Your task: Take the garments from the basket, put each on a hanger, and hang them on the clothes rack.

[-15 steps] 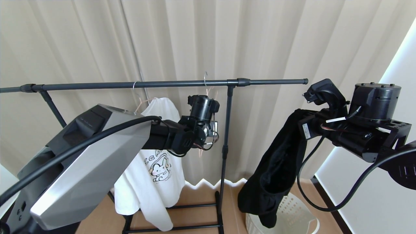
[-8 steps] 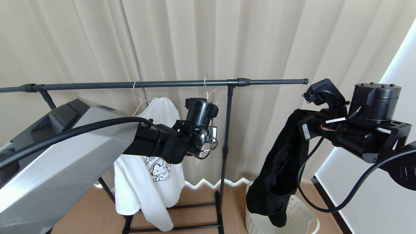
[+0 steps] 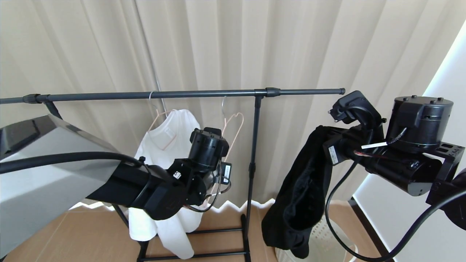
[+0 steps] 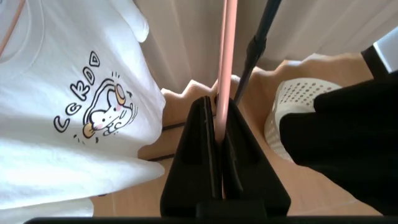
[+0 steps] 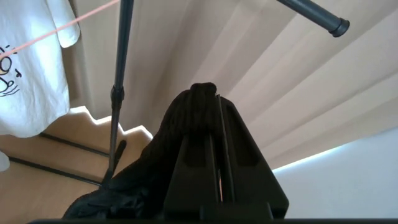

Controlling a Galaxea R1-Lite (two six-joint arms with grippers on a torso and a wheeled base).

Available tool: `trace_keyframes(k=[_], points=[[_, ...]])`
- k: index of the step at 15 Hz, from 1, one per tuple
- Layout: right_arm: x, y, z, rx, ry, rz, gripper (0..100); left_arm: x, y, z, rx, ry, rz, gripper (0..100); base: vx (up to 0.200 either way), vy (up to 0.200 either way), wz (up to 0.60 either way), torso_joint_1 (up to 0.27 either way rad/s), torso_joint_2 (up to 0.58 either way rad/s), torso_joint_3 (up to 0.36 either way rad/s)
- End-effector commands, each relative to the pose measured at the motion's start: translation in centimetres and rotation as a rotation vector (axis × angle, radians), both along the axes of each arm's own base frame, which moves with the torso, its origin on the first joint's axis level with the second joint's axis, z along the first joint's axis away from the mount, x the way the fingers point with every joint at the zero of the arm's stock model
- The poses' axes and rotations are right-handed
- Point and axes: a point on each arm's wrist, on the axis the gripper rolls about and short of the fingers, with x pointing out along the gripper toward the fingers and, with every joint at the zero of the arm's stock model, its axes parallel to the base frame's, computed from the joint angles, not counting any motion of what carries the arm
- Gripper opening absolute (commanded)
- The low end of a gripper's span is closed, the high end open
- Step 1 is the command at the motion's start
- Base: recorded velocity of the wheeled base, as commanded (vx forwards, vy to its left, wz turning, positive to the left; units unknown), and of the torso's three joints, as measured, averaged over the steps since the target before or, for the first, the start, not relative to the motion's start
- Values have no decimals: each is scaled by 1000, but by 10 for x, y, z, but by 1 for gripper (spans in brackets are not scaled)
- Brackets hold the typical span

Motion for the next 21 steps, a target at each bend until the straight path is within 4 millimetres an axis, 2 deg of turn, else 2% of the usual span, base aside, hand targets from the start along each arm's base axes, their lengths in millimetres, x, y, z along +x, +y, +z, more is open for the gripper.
trace_keyframes(k=[1,3,8,10,13,16,19,21], points=[[-5,9,2,6,-19,12,0,-31,22,7,14,-41,-27,0,0,0,0,0,0,0],[-7,16,0,15,-50,11,0,-51,37,7,35,-63,-53,0,0,0,0,0,0,0],[7,40,-12,18,-100,-73,0,-103,67,-1,43,-52,-107,0,0,0,0,0,0,0],[13,44,-13,33,-124,-76,0,-113,73,-6,43,-41,-135,0,0,0,0,0,0,0],[8,40,-2,48,-156,-118,0,-128,75,-14,5,-53,-259,0,0,0,0,0,0,0],[9,39,-13,24,-128,-155,0,-144,86,-24,34,-76,-394,0,0,0,0,0,0,0],[8,38,-11,23,-136,-181,0,-151,87,-23,31,-117,-442,0,0,0,0,0,0,0],[12,37,-8,21,-149,-247,0,-156,85,-16,19,-156,-467,0,0,0,0,0,0,0]])
